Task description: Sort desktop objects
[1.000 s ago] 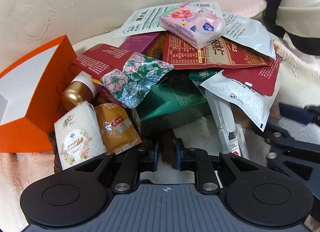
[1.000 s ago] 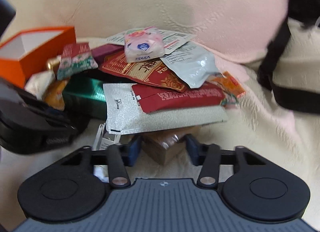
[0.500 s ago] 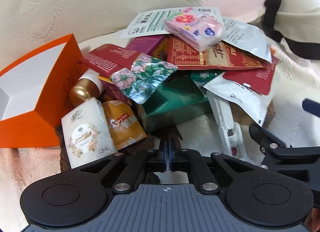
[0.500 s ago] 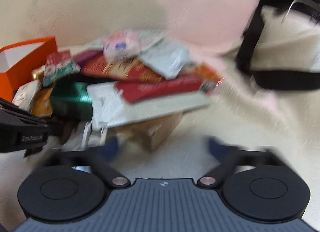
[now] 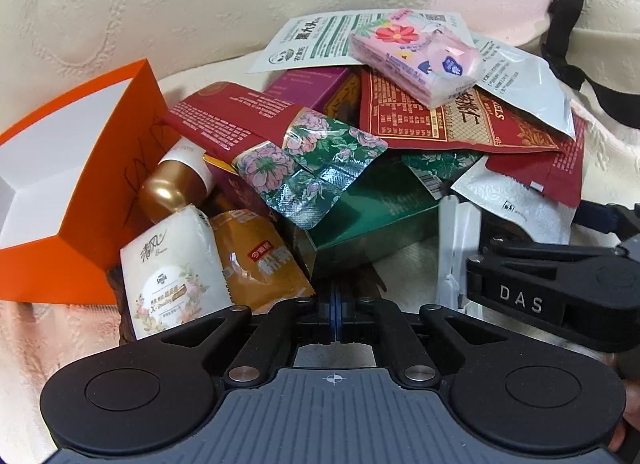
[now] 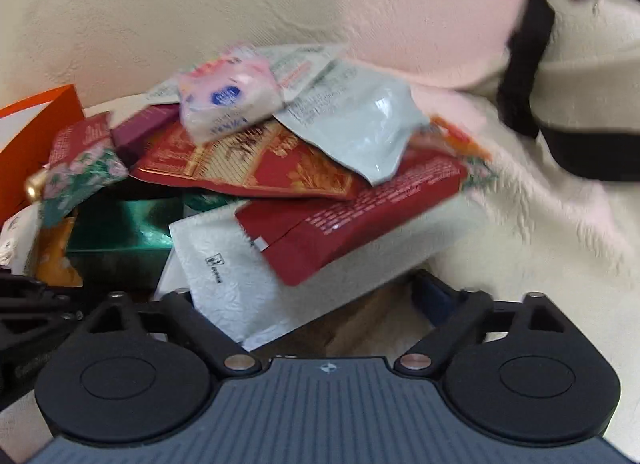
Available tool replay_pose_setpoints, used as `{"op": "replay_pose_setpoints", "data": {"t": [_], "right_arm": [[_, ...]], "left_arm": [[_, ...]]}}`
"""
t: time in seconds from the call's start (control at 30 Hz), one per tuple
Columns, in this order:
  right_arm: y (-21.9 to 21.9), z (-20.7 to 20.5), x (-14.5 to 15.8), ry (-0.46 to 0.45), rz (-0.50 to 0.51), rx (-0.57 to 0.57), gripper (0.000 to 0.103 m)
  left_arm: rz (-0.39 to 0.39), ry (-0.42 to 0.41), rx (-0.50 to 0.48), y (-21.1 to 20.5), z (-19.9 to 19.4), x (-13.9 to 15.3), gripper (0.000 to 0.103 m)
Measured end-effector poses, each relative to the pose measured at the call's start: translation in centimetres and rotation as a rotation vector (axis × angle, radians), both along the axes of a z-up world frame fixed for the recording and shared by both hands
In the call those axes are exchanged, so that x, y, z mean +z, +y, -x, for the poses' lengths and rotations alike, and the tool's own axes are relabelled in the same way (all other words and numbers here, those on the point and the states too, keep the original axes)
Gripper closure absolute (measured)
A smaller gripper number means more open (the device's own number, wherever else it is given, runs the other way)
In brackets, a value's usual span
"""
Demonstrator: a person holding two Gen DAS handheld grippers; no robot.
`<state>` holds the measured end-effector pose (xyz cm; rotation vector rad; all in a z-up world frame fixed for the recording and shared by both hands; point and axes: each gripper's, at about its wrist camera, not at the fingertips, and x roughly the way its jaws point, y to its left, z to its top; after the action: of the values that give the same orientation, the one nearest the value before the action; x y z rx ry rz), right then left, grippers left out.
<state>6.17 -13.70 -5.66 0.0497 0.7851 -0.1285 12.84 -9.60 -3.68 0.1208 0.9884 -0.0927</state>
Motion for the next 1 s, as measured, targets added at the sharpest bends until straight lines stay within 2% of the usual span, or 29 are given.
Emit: {"op": "replay_pose_setpoints", "data": {"t": [0.03, 0.1, 0.13, 0.2, 0.27, 0.4, 0.43, 0.53, 0.67, 0.8, 0.93, 0.97, 1.0], "right_arm": [[0.1, 0.4, 0.0, -0.002, 0.002, 0.002, 0.023], [-0.2, 1.1, 0.2, -0.002, -0.014, 0.005, 0.038], [-0.5, 1.4, 0.3, -0.004, -0.025, 0.002, 0.042], [-1.0, 1.8, 0.5, -0.007, -0.049, -0.017, 0.057], [-1.3, 2.1, 0.6, -0.013, -0.041, -0.041, 0.065], [-1.4, 2.0, 0.7, -0.007, -0.039, -0.071, 0.072], [-1.4, 2.1, 0.8, -0.007, -0.033, -0.074, 0.073], [-1.5, 2.5, 1.0, -0.007, -0.040, -0.079, 0.079], [-2.1, 2.9, 1.1, -0.010, -0.072, -0.074, 0.094], [-3.0, 2.9, 0.9, -0.014, -0.112, -0.069, 0.096], [-2.2, 2.8, 0.9, -0.008, -0.058, -0.044, 0.095], [-2.1, 2.9, 1.0, -0.010, -0.053, -0.042, 0.092], [-1.8, 3.0, 1.1, -0.014, -0.052, -0.039, 0.084]], "left_arm": [[0.000, 0.000, -0.003, 0.0, 0.1, -0.1, 0.099], [0.012, 0.009, -0.003, 0.1, 0.3, -0.1, 0.096], [0.013, 0.010, -0.003, 0.1, 0.4, -0.1, 0.092], [0.000, 0.006, -0.011, -0.2, 0.7, 0.0, 0.092], [-0.010, 0.003, -0.015, -0.4, 0.9, 0.0, 0.091], [-0.008, 0.004, -0.012, -0.5, 1.0, 0.1, 0.097], [-0.006, 0.002, -0.013, -0.4, 1.0, 0.2, 0.102], [0.002, -0.006, -0.015, -0.2, 0.9, 0.3, 0.103], [0.005, -0.024, -0.031, -0.2, 1.4, 0.9, 0.103], [0.002, -0.012, -0.029, 0.0, 1.6, 0.8, 0.103], [0.012, 0.011, -0.014, 0.5, 1.2, 0.4, 0.103], [0.019, 0.012, -0.014, 0.7, 1.3, 0.4, 0.103], [0.020, 0.010, -0.018, 0.8, 1.4, 0.4, 0.103]]}}
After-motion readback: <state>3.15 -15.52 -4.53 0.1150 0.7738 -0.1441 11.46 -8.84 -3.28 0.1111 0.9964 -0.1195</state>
